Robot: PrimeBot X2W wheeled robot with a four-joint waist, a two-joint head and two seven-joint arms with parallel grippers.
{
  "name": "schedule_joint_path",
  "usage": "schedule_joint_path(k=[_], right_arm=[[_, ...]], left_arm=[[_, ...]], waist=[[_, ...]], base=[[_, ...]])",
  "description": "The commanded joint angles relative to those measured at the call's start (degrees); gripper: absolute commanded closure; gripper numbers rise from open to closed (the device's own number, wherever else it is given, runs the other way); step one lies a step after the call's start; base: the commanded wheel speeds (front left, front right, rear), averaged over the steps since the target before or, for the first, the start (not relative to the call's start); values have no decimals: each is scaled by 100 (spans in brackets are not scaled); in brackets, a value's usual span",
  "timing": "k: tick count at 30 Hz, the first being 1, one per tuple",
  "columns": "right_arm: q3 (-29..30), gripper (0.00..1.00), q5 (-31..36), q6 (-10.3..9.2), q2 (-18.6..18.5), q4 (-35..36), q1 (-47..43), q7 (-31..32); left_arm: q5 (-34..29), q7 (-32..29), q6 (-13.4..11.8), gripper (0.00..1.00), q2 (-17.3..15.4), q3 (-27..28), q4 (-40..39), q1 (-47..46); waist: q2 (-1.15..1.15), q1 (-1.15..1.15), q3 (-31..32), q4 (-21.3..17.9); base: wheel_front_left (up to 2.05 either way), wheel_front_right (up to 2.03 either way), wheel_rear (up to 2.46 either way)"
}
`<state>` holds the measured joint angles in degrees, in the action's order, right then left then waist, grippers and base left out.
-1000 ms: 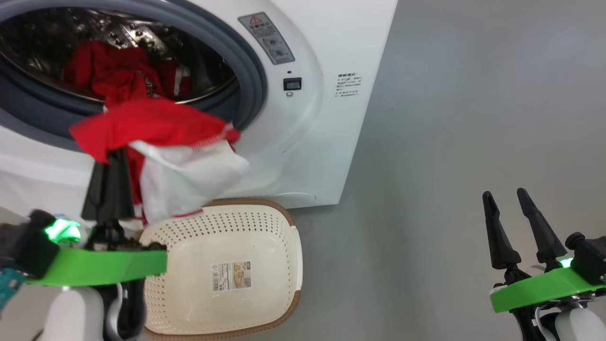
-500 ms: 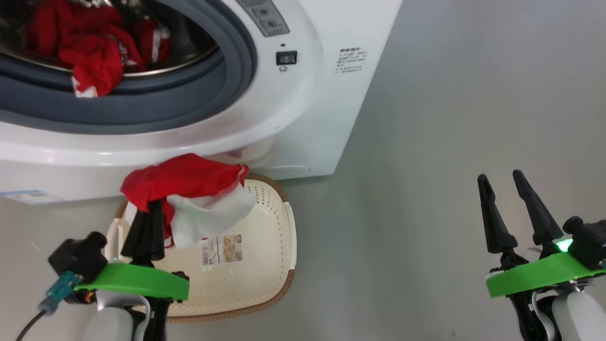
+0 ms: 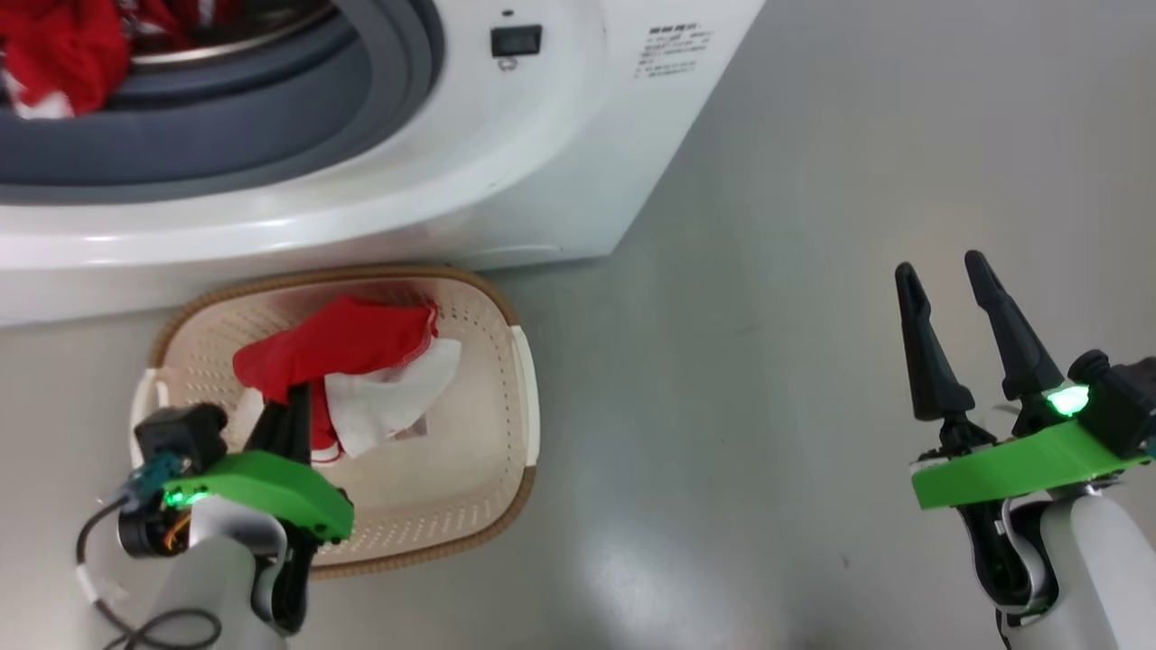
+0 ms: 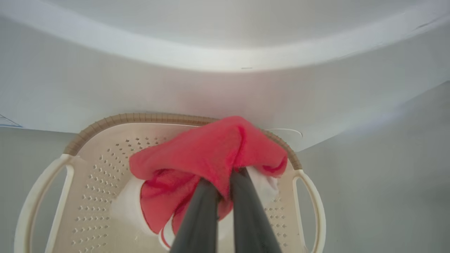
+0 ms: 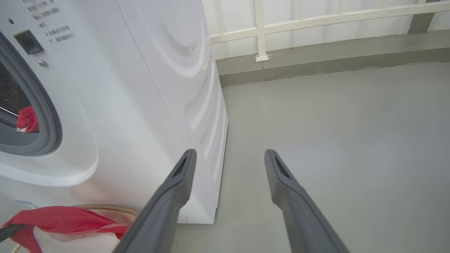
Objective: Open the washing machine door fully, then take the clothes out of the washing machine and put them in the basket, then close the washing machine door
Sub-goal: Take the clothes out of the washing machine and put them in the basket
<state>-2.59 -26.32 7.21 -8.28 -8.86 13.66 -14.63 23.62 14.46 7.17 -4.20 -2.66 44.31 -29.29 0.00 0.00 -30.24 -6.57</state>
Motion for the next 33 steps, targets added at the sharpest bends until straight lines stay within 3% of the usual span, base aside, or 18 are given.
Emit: schedule_joint_path(k=[1,18,33], right_arm=[[-128,0,-21,28,-30,137,59,-37],[-274,0,-63,28,30,200,428,-37],[-366,0,-33,28,-24,212,472,-37]], left_arm=[[-78,53,32,100,-174,63,142,-158],[-782,53,-9,100,-334,-103,1937,-1359],[-889,53,-96,100,-366,-68,2473,-1509]], waist=[[0,0,-310,-134],[0,0,-1069,-320],[0,0,-1155,-346]], base=[[0,0,0],[0,0,0],[0,0,0]])
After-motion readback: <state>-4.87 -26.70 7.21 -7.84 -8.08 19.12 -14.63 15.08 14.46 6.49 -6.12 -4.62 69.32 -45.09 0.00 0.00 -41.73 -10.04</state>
